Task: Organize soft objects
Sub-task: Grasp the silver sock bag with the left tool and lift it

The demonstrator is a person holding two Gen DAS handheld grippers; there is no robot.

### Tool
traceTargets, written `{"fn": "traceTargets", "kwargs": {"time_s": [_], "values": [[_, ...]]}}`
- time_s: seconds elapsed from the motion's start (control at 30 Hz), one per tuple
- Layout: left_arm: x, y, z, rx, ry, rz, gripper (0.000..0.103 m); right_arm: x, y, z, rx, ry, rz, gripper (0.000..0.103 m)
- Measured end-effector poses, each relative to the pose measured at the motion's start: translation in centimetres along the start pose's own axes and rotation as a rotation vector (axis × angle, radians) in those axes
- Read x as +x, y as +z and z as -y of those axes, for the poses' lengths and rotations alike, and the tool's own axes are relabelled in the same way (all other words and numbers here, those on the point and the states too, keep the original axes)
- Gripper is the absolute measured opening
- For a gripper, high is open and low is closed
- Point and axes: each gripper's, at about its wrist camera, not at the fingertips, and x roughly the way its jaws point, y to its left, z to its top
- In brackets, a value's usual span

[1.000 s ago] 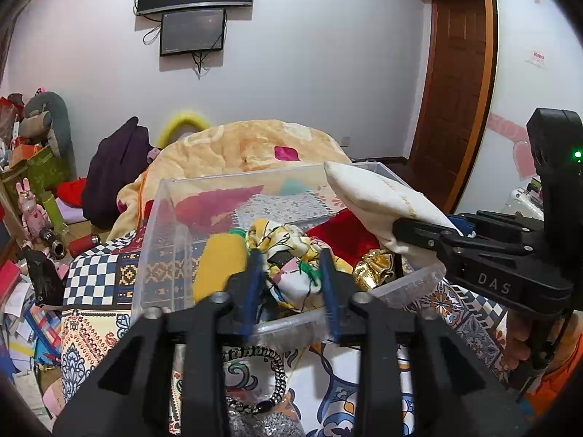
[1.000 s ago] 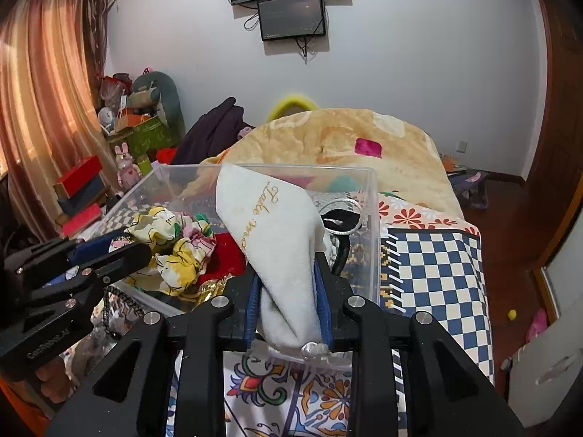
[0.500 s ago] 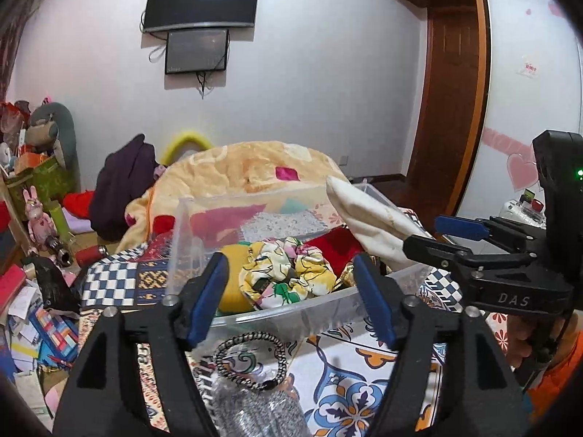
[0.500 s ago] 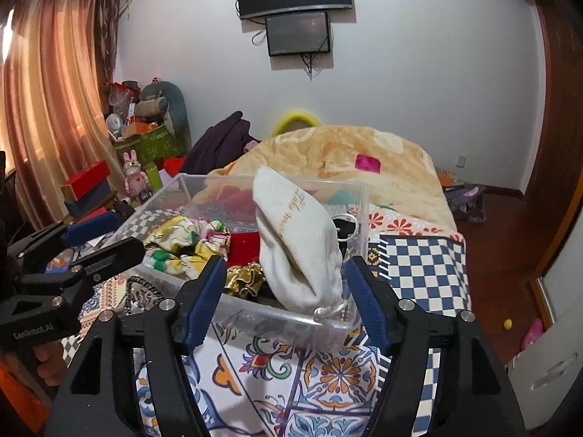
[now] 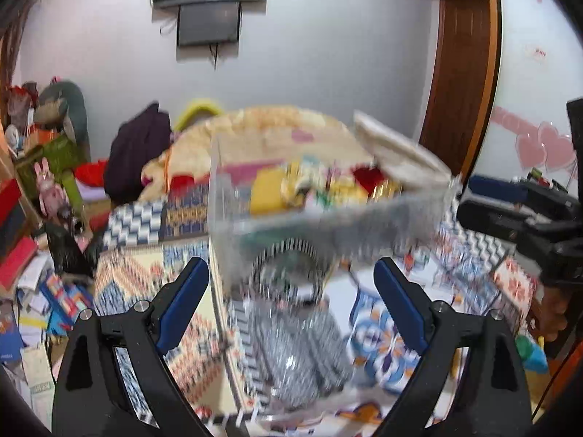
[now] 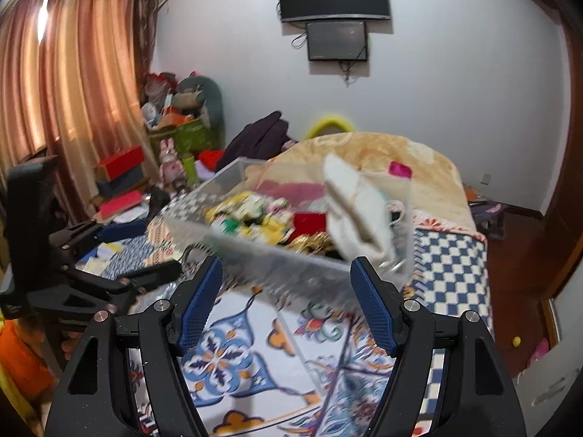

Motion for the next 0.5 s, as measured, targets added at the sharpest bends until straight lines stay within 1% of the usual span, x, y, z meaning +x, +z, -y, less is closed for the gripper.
{"fn": "traceTargets", "kwargs": {"time_s": [0.07,0.17,0.33,0.37,0.43,0.5], "values": [[0.8,-1.1,-0.2,-0.006,-0.003,-0.044,0.093,0.5,-0.7,-0.4,-0.014,0.003,-0.022,0.07],[1.5,-2.2,-0.4,-0.022,-0.015,-0.087,0.093,1.2,-1.4,-0.6,-0.016,0.017,-0.051,0.07],[2.1,-3.6,0.3,0.007,-0.004,-0.114,0.092,1.9,-2.3,-1.0,-0.008,0.032,-0.091,0.07],[2.1,-3.8,0.6,0.019,-0.005,-0.115,0.09,2.1,-2.4,-1.2,-0.006,0.039,-0.098,0.07],[2.1,-4.2,1.0,0.033,-0.013,-0.123,0.075,2.5,-2.5,-1.4,0.0,0.055,-0.111,0.07],[2.1,-4.6,1.1,0.026,-0.038,-0.138,0.068,3.0,-2.5,-1.8,-0.003,0.067,-0.127,0.07]]}}
